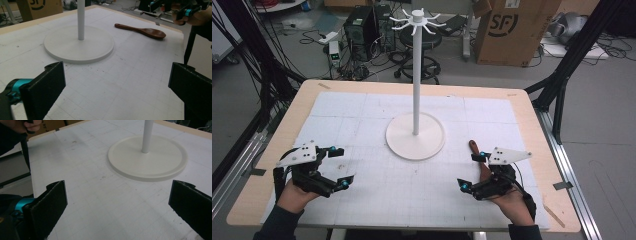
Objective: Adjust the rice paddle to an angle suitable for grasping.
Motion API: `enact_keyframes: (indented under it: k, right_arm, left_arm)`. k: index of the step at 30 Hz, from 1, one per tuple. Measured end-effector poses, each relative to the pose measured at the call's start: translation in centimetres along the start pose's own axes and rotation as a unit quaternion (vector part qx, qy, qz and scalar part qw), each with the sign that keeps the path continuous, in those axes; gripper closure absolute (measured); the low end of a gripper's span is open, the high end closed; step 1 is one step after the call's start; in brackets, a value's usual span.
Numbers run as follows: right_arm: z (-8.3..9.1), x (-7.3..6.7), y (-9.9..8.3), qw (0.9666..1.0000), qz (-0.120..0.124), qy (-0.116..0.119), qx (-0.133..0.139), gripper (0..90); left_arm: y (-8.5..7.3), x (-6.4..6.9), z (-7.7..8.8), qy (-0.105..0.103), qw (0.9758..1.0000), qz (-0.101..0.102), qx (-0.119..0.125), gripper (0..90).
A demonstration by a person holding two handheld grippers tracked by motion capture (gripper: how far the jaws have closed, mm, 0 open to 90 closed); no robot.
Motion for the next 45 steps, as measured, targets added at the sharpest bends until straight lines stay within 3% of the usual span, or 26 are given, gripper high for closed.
enact_keyframes:
  k: [10,18,27,38,45]
  right_arm:
    - [0.0,0.3,-0.2,0.9999,-0.002,-0.012,-0.011,0.6]
    - [0.5,1.8,-0.4,0.9989,-0.007,-0.032,-0.033,0.7]
    - [2.0,4.6,0.1,0.9948,-0.02,-0.069,-0.071,1.3]
    - [1.4,6.0,-0.1,0.9919,-0.025,-0.077,-0.098,4.2]
    - [0.7,7.0,-0.1,0.9872,-0.032,-0.099,-0.121,4.3]
  left_arm:
    - [-0.1,0.4,-0.2,-0.007,0.9999,-0.003,-0.007,1.6]
    - [-0.1,0.3,-0.4,-0.005,0.9999,-0.003,-0.01,1.6]
    - [-0.1,0.3,-0.5,-0.004,0.9999,-0.002,-0.013,1.6]
    - [-0.1,0.4,-0.5,-0.002,0.9999,-0.002,-0.014,1.6]
    - [-0.1,0.4,-0.5,-0.001,0.9999,-0.004,-0.016,1.6]
Point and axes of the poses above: each handheld gripper's, and its own axes: z roughly backward along the jaws, y roughly out of its top, x roughly to its right, the point moved 2 cm from there along -z, roughly forward along the jaws, and after that the axes turned 8 degrees about -y, right-handed, at the moved point
